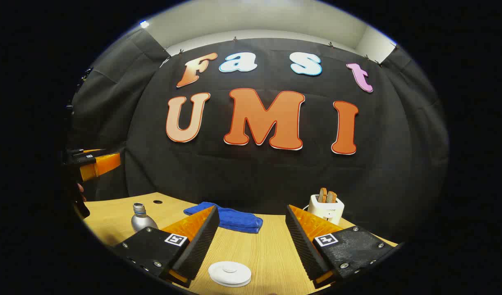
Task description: Open the teacup lid with one hand, grasp the water bottle and pour water into the teacup with the other hand; after pouring, place the water bottle on the coaster and then close the teacup lid.
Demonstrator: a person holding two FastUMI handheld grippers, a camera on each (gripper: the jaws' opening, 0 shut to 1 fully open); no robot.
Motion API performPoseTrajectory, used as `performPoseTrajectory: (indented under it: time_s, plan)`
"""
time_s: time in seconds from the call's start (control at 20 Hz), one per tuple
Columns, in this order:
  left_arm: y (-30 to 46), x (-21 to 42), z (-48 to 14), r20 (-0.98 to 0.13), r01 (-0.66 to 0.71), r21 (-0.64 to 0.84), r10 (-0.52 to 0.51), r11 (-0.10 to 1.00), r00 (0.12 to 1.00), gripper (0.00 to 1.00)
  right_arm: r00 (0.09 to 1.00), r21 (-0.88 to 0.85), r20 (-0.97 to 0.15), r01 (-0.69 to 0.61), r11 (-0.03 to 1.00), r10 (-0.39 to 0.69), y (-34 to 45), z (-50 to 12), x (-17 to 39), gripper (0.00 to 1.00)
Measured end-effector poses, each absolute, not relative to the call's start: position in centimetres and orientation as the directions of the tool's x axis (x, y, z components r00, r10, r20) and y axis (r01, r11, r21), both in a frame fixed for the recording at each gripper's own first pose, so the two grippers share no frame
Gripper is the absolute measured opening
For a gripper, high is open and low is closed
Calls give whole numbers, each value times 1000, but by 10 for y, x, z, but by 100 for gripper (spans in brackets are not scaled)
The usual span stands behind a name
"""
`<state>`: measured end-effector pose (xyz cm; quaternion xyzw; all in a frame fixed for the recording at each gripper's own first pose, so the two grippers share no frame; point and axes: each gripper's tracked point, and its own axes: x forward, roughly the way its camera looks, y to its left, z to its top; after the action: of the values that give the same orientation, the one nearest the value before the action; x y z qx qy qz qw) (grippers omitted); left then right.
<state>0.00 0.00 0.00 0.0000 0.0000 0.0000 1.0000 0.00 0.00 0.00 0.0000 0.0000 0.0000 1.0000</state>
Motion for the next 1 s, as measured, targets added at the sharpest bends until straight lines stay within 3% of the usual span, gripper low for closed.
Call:
performPoseTrajectory:
  time_s: [0.85,1.0]
  plan:
    - [-10,-20,-17,8,52,-40,-52,998,999,98,1000,-6,5,1,1000,-1,-2,-10,-5,97]
    - [-20,-20,-34,-41,74,-20,-75,997,996,98,1000,-11,-20,0,1000,0,-3,-21,-6,96]
